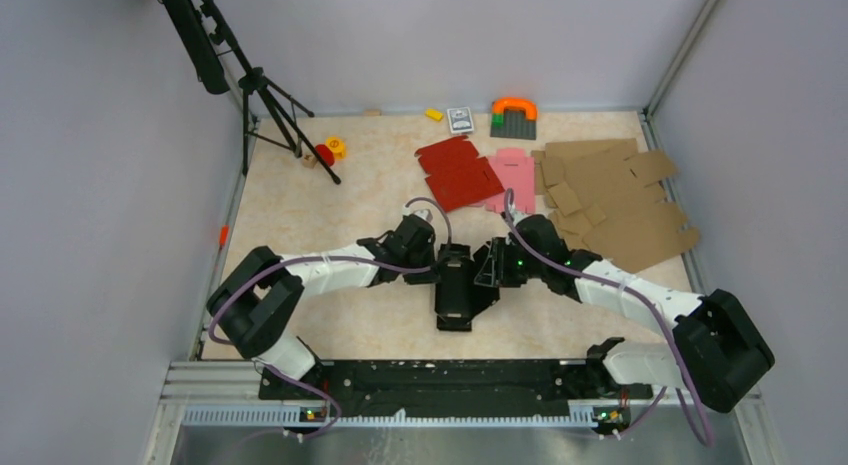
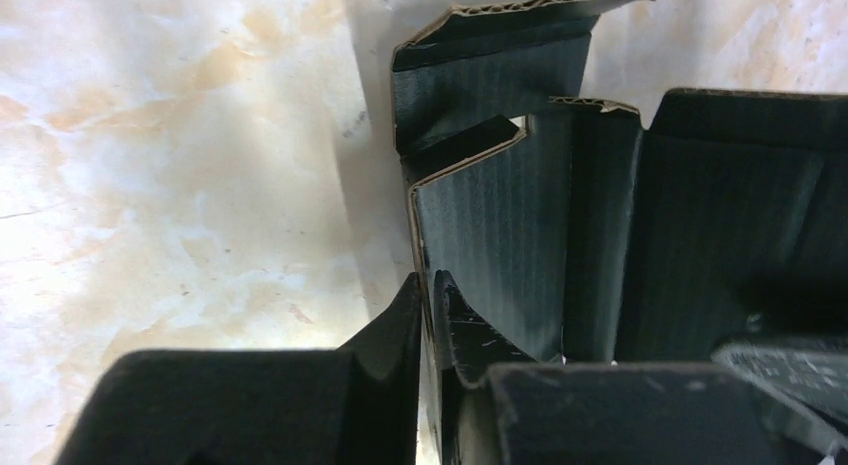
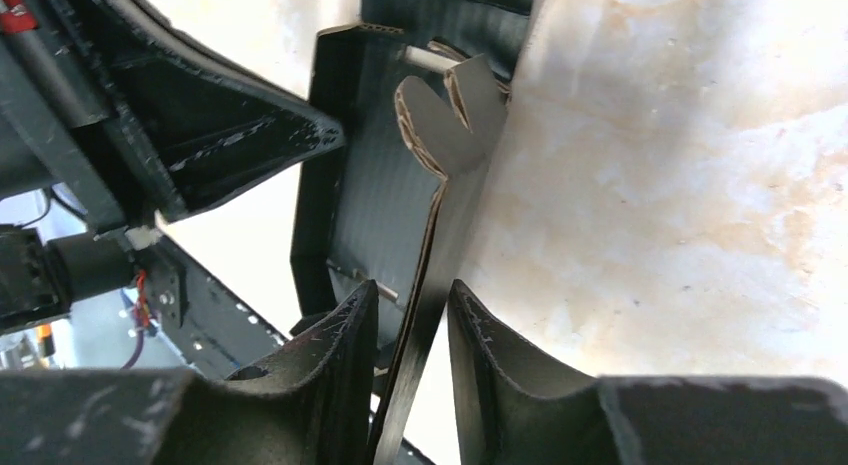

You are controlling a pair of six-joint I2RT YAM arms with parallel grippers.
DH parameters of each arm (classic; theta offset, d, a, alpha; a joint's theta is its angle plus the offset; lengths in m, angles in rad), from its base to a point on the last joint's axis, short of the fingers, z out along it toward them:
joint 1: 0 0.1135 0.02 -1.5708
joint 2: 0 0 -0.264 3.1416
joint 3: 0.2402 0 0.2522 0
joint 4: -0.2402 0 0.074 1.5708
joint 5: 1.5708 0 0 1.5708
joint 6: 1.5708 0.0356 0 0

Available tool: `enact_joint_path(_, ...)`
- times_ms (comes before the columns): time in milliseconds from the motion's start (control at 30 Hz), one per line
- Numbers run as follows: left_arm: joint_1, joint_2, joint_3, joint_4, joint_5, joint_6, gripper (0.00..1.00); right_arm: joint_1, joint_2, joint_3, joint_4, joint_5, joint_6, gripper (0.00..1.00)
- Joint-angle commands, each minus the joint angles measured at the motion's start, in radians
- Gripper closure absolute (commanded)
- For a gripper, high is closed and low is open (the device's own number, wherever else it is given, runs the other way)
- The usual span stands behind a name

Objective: Fold the paper box
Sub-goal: Fold the paper box at the center of the board.

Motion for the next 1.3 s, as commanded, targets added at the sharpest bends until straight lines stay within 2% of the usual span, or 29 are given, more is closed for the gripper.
enact_joint_path(0,-0.040,0.014,0.048,0.085,0.060,-0.036,0.89,0.016,0.005,0.064,-0.040,0.066,-0.073,0.70)
enact_joint_path(200,-0.042,0.051,0.058,0.165,0.163,-0.033,0.81,0.023,0.009,0.101,-0.068,0.069,-0.108,0.72)
enact_joint_path(367,-0.047,0.096,0.103,0.156,0.192,-0.011,0.76,0.037,0.030,0.134,-0.087,0.072,-0.121,0.74)
enact_joint_path(533,-0.063,0.127,0.177,0.018,0.154,0.026,0.69,0.044,0.042,0.142,-0.098,0.077,-0.133,0.76)
enact_joint_path(667,-0.065,0.117,0.178,0.020,0.155,0.031,0.65,0.044,0.033,0.142,-0.107,0.095,-0.143,0.78)
enact_joint_path(733,-0.059,0.107,0.169,0.035,0.162,0.029,0.68,0.044,0.025,0.141,-0.111,0.119,-0.151,0.81)
enact_joint_path(900,-0.033,0.070,0.141,0.070,0.166,0.026,0.89,0.044,-0.013,0.144,-0.103,0.181,-0.203,0.90)
enact_joint_path(967,-0.025,0.049,0.145,0.069,0.153,0.032,0.90,0.044,-0.029,0.142,-0.082,0.185,-0.215,0.93)
enact_joint_path(1000,-0.021,0.036,0.150,0.068,0.148,0.038,0.86,0.044,-0.041,0.139,-0.067,0.187,-0.219,0.96)
enact_joint_path(1100,-0.014,-0.013,0.159,0.065,0.129,0.058,0.66,0.044,-0.078,0.120,-0.023,0.218,-0.236,1.00)
enact_joint_path(1267,0.044,-0.122,0.113,0.103,0.161,0.094,0.48,0.044,-0.206,0.034,0.127,0.328,-0.298,1.00)
